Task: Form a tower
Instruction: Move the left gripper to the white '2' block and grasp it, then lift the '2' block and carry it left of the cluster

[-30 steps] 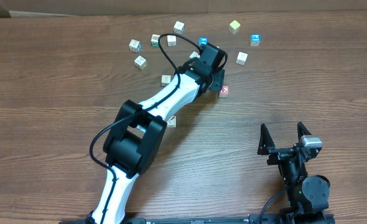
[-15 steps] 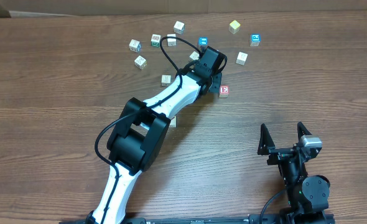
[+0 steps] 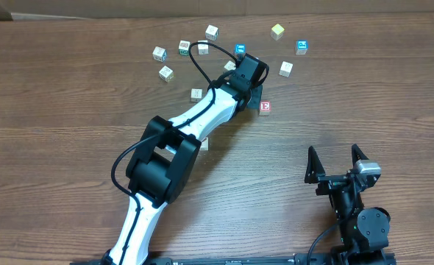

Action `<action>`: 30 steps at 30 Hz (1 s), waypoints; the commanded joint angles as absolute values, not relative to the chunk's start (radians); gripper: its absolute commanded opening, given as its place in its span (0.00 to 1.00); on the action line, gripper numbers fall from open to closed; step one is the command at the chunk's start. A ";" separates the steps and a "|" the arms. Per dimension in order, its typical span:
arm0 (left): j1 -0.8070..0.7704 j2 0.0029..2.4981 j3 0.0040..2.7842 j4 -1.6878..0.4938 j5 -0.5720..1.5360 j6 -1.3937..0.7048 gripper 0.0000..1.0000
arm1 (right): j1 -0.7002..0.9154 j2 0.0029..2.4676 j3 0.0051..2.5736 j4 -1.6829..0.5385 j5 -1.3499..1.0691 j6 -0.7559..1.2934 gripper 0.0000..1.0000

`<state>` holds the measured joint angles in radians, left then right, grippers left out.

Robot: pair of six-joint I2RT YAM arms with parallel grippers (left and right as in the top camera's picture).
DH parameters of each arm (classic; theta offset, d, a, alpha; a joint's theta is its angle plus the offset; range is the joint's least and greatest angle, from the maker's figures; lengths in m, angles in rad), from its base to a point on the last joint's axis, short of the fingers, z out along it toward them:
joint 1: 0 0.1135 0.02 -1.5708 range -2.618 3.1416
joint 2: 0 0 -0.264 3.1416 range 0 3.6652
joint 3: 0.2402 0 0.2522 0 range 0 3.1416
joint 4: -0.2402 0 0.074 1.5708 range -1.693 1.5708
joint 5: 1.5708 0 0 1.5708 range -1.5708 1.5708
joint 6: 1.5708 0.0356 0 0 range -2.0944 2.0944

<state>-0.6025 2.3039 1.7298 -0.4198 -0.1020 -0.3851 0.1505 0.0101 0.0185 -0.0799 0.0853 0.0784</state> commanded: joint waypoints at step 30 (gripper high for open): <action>-0.425 1.779 1.462 -1.118 -0.259 -0.674 0.14 | 0.146 0.003 0.008 -0.076 0.088 0.077 1.00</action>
